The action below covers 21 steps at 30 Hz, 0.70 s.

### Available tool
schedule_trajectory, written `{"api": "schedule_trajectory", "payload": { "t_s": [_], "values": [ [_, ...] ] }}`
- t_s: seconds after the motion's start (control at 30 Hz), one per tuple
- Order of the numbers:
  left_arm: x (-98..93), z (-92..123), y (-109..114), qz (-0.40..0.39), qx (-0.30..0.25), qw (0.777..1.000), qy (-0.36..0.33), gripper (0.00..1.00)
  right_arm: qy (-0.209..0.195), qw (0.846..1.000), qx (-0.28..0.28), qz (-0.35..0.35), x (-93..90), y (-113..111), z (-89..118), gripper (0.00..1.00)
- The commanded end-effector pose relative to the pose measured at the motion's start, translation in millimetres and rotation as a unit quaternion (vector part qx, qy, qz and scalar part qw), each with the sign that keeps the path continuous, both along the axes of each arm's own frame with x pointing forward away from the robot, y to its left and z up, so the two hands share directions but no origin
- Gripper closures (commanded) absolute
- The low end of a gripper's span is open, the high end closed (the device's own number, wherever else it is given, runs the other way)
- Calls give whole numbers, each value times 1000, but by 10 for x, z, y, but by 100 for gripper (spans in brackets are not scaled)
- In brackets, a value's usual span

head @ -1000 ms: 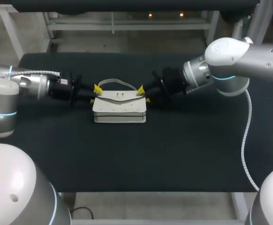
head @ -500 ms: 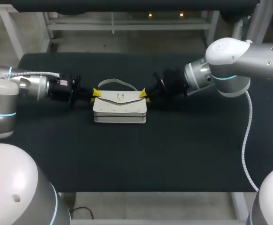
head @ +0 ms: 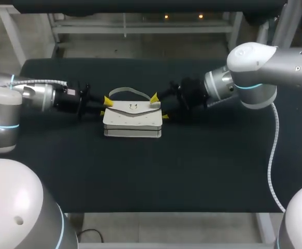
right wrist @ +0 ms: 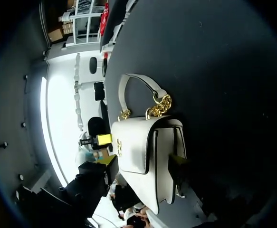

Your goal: Pick up the bag, open it, inspect its contents, close it, and place it on the opposite side

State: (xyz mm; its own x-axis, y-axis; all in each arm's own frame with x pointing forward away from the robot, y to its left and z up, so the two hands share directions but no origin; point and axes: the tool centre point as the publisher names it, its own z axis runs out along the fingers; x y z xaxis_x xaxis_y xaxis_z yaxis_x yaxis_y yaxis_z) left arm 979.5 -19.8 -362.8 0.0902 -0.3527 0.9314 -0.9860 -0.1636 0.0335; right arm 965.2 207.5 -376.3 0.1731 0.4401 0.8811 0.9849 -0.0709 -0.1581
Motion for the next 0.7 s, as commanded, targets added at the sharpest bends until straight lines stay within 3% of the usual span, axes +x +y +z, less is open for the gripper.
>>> {"api": "schedule_trajectory", "payload": {
  "t_s": [0.03,0.53,0.57,0.6,0.63,0.67,0.7],
  "values": [
    [27,-6,-6,-1,-2,1000,-2,100,-3,1000,3,2,-9,20,-16,100],
    [2,46,7,0,0,1000,-14,99,-8,1000,6,6,-49,27,26,100],
    [-1,49,5,0,1,1000,-14,77,-5,1000,4,6,-51,26,27,100],
    [-5,51,4,0,1,1000,-15,35,-4,1000,4,6,-52,26,27,100],
    [-11,57,4,0,0,1000,-16,11,-4,1000,3,6,-55,24,32,77],
    [-20,65,4,0,0,1000,-17,0,-2,1000,3,5,-58,19,40,42],
    [-30,75,7,-1,0,1000,-18,0,-1,1000,2,3,-60,12,48,0]
  ]
}}
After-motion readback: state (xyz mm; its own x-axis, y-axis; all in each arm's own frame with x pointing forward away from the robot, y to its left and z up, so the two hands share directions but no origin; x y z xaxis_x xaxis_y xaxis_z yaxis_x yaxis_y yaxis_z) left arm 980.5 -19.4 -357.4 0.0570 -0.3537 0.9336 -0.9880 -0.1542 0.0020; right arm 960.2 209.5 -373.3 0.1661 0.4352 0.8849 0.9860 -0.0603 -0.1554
